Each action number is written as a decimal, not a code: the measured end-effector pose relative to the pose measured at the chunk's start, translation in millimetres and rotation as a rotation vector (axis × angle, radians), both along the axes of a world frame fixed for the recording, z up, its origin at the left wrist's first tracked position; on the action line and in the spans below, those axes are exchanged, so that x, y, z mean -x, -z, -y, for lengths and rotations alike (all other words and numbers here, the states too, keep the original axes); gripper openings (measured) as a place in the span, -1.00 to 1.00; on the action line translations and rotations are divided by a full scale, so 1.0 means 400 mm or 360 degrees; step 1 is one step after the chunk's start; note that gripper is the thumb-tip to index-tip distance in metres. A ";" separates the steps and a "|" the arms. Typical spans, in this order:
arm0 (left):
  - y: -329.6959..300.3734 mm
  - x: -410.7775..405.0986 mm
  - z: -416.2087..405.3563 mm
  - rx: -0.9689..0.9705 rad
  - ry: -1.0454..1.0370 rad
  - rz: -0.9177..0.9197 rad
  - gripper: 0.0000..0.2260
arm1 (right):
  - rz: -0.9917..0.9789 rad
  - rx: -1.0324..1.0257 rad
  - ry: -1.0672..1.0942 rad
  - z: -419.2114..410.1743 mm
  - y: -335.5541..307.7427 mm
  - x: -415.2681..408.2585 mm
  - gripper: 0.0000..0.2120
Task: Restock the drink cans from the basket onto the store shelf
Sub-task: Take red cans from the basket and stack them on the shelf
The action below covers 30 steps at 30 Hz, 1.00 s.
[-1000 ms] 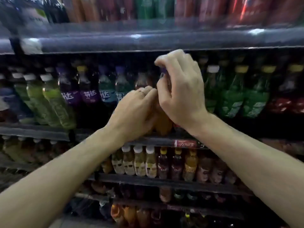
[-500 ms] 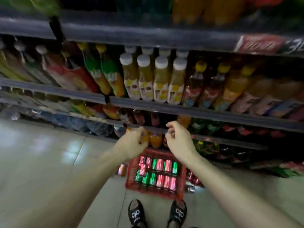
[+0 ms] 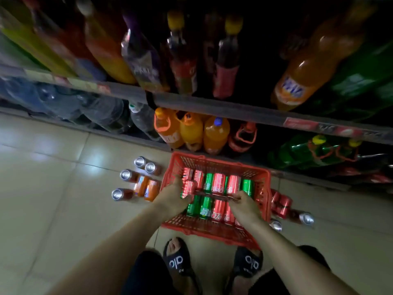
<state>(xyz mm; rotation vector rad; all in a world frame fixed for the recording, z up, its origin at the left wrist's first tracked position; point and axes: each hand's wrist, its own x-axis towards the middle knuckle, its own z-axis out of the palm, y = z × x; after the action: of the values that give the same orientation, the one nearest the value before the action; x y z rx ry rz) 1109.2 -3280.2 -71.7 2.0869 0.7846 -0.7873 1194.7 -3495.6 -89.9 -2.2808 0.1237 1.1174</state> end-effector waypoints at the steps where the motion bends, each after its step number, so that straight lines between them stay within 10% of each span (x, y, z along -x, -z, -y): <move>1: 0.068 -0.001 0.004 0.0001 -0.0013 -0.0017 -0.52 | -0.0018 0.0023 0.0016 -0.003 0.070 0.002 -0.98; 11: 0.645 -0.072 0.010 -0.0115 -0.0164 -0.0194 -0.02 | 0.0194 0.0228 0.0230 0.001 0.656 -0.073 -0.53; 21: 0.983 -0.080 -0.039 0.0068 -0.0275 -0.0241 0.51 | 0.0674 0.0434 0.0166 -0.020 0.805 -0.103 -0.42; 30: 0.882 -0.129 0.009 -0.0073 -0.0256 -0.0108 -0.59 | 0.0398 0.0006 0.0353 0.003 0.844 -0.088 -0.47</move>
<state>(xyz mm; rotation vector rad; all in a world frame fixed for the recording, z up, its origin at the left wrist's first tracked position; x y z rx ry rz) 1160.6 -3283.8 -424.6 2.0167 1.0021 -0.7612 1230.0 -3496.7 -427.5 -2.3224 0.2718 0.7149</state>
